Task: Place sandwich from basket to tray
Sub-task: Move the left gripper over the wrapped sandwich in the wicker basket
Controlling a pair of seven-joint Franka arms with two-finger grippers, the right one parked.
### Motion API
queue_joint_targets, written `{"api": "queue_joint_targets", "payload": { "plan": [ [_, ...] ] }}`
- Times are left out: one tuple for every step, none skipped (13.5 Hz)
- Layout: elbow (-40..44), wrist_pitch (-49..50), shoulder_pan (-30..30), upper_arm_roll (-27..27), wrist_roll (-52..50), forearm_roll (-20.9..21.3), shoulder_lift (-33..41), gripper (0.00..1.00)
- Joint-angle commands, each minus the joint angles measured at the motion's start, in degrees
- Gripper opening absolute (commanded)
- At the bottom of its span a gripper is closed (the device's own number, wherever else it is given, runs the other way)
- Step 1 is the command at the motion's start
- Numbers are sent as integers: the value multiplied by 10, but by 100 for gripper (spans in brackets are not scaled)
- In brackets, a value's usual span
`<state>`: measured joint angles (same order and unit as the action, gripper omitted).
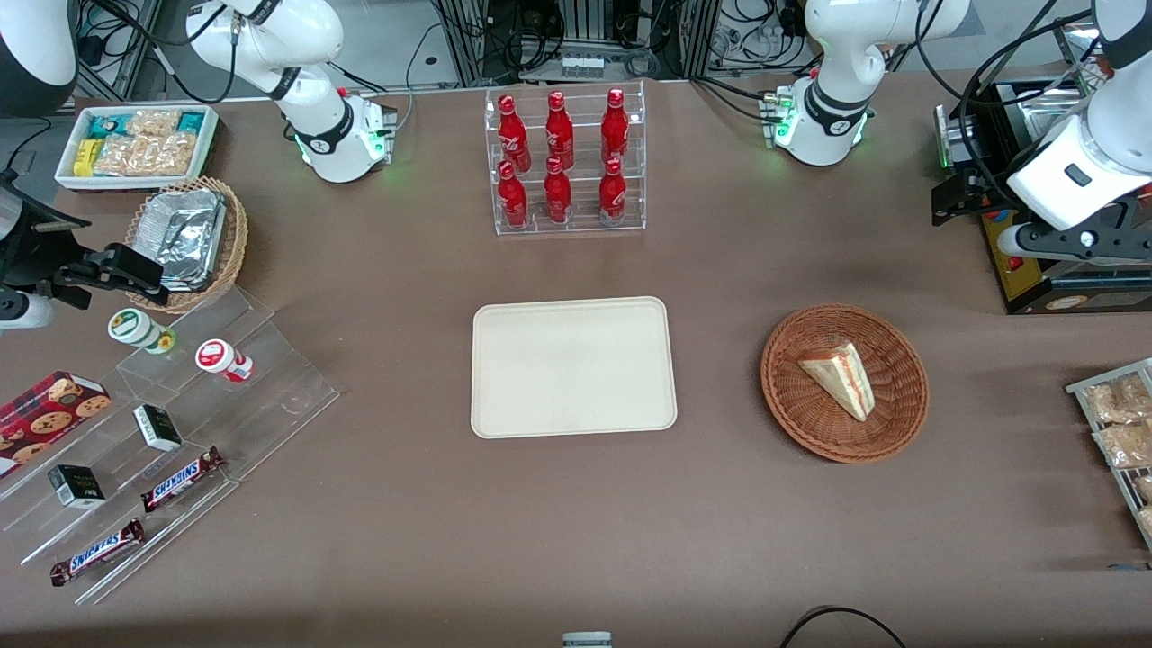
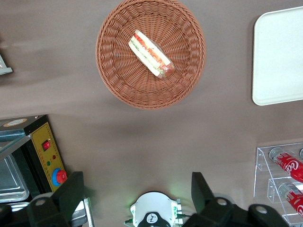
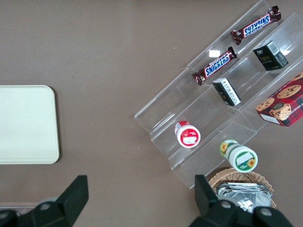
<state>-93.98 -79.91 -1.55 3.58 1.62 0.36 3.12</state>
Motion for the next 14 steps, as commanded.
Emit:
{"api": "queue_joint_targets", "payload": {
  "plan": [
    [-16,-10,-10,-7,-9,-5,17,100],
    [-14,-12,-9,-7,-9,-5,15,100],
    [-17,-19,-9,-8,-8,-4,14,100],
    [-26,-30,-12,-7,-6,-2,12,100],
    [-35,-51,-13,-6,-4,-2,7,100],
    [-41,-71,-13,-6,-4,-2,-6,100],
    [-43,-79,-13,-6,-3,-5,-20,100],
    [-45,-87,-13,-5,-3,-5,-33,100],
    [-55,-102,-13,-5,-3,-5,-39,100],
    [-79,-131,-13,-4,-3,-5,-39,100],
    [-108,-167,-13,-2,-3,-5,-38,100],
    [-135,-197,-13,-2,-3,-5,-37,100],
    [-155,-223,-13,-2,-3,-5,-37,100],
    [-172,-243,-13,-2,-3,-5,-38,100]
  ]
}}
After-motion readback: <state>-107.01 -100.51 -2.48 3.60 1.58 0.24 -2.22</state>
